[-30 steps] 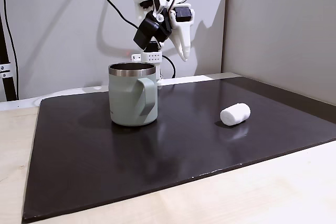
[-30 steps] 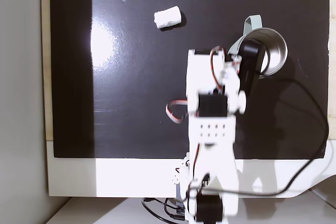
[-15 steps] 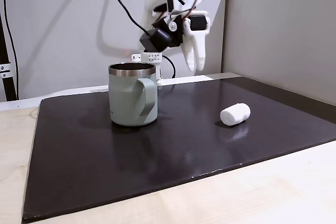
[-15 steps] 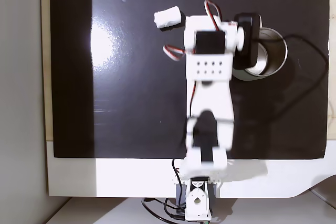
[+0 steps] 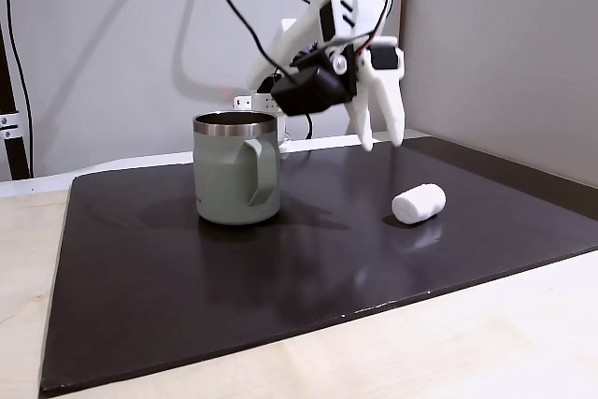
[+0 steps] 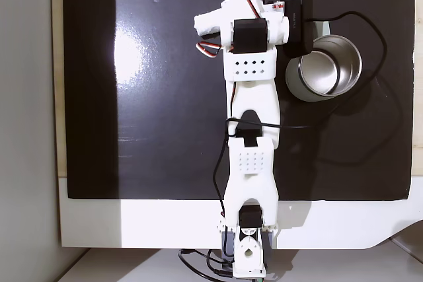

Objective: Grasp a gauze and put it in the cup.

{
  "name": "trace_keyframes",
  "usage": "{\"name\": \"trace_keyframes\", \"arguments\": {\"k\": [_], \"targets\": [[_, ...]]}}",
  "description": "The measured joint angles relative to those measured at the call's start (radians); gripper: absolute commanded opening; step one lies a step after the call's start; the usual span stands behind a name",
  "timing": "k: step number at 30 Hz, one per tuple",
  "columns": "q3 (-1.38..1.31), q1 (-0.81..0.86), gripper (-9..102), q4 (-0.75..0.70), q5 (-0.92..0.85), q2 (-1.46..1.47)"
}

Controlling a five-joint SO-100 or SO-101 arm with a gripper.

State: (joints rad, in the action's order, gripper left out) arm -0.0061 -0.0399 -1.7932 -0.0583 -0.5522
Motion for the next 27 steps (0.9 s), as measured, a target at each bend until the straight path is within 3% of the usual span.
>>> {"name": "trace_keyframes", "arguments": {"k": [15,27], "targets": [[-0.031,-0.084,28,0.170,-0.041,0.161],[-0.031,-0.098,26,0.216,-0.044,0.268]]}}
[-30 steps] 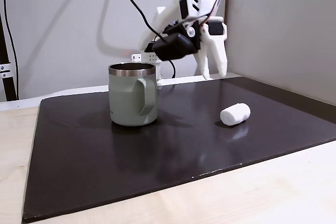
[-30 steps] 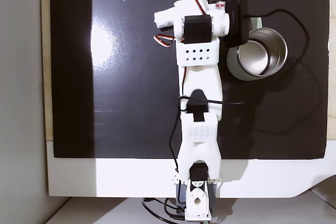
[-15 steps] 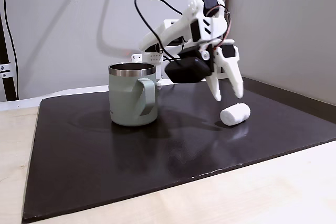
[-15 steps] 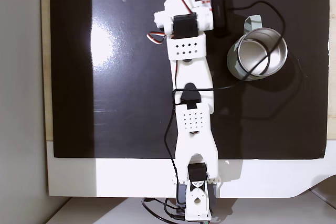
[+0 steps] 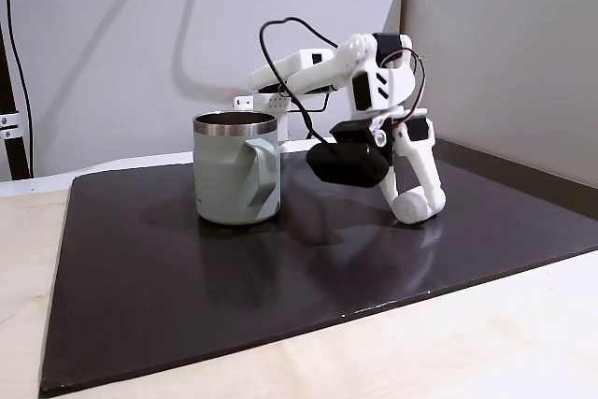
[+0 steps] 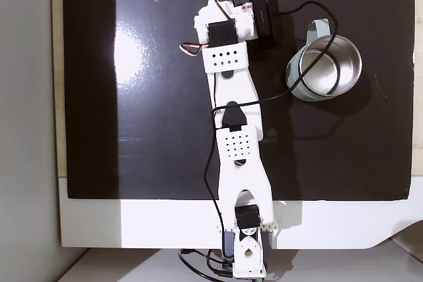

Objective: Grasp a gauze and put it in the cup.

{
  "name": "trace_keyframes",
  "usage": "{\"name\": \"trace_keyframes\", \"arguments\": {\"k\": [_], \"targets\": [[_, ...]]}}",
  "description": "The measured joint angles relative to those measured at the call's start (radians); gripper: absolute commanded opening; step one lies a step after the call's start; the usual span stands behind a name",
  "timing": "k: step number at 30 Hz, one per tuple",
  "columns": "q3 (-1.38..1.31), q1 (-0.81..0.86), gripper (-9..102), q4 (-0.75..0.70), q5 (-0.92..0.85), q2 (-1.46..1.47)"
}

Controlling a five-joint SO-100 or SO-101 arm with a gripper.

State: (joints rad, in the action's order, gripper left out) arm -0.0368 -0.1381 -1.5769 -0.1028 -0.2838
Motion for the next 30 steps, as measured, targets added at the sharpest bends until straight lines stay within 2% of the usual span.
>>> {"name": "trace_keyframes", "arguments": {"k": [9,12,17,22,30], "targets": [[-0.012,-0.008,23,0.038,0.000,0.034],[-0.023,-0.012,14,0.040,0.000,0.049],[-0.034,-0.012,7,0.046,0.043,0.058],[-0.049,-0.014,5,0.049,0.044,0.060],[-0.086,-0.028,5,-0.032,0.044,0.054]]}}
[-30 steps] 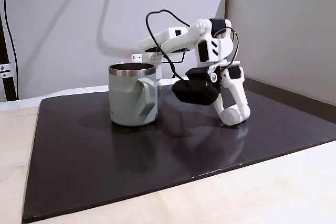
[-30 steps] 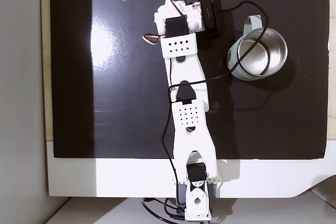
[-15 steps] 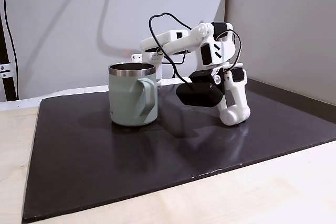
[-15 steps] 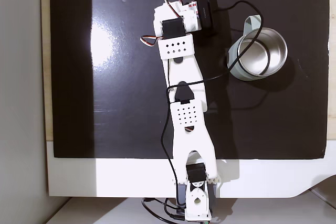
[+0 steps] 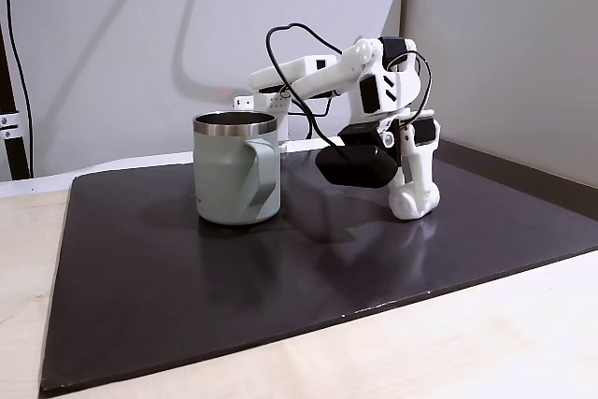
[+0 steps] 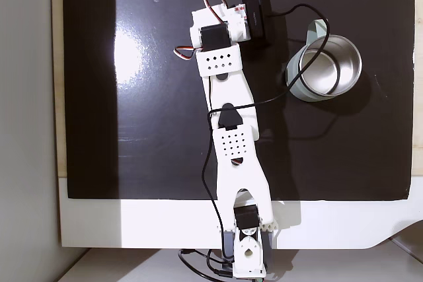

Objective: Grasp a gauze and put it in the cup.

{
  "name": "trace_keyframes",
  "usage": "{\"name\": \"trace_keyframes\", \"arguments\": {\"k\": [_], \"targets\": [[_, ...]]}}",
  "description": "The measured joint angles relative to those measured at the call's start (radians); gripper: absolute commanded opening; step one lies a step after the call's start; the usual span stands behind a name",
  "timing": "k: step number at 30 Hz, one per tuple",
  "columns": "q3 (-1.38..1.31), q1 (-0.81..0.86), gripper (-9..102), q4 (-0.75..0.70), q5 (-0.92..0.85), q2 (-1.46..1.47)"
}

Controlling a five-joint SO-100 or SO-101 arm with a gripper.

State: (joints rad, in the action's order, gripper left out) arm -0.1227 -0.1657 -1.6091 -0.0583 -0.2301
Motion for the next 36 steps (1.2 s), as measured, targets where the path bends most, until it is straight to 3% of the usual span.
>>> {"name": "trace_keyframes", "arguments": {"k": [12,23,36], "targets": [[0.008,-0.015,5,-0.176,0.035,-0.296],[0.299,0.061,4,-0.187,0.048,-0.769],[0.509,0.433,3,-0.190,0.052,-1.032]]}}
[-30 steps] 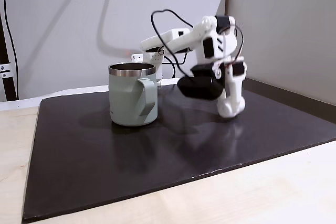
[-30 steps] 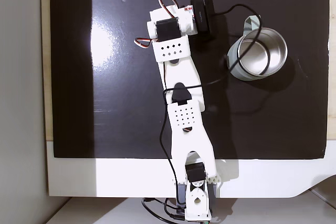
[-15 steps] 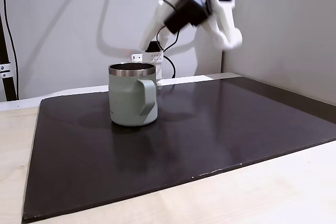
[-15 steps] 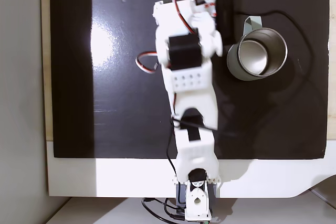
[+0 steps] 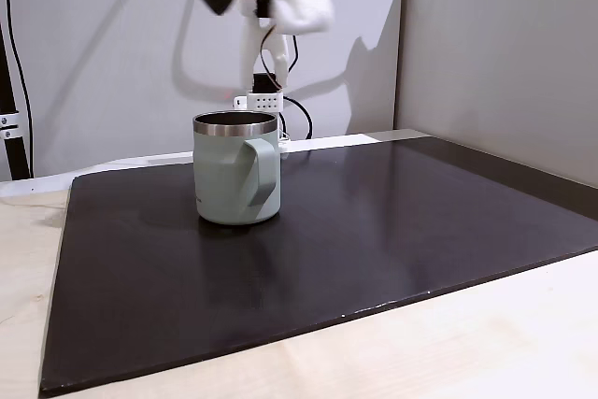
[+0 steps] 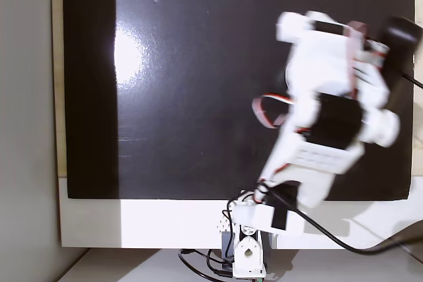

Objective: Grasp a gauze and put it in the cup.

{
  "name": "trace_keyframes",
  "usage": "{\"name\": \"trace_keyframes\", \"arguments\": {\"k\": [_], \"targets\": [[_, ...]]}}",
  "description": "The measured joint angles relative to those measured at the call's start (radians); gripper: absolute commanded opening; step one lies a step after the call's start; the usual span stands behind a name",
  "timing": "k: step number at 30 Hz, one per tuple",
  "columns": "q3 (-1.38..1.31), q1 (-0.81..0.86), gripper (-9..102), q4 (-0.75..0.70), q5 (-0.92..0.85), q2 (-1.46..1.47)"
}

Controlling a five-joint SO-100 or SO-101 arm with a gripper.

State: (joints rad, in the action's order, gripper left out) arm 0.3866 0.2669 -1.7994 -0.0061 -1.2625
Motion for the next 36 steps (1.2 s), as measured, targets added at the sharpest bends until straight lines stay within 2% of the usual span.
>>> {"name": "trace_keyframes", "arguments": {"k": [6,13,33,36], "targets": [[0.028,0.181,4,0.000,-0.054,0.002],[0.086,0.255,4,0.000,-0.127,0.051],[0.324,0.241,3,0.000,-0.281,0.086],[0.327,0.238,6,0.000,-0.284,0.092]]}}
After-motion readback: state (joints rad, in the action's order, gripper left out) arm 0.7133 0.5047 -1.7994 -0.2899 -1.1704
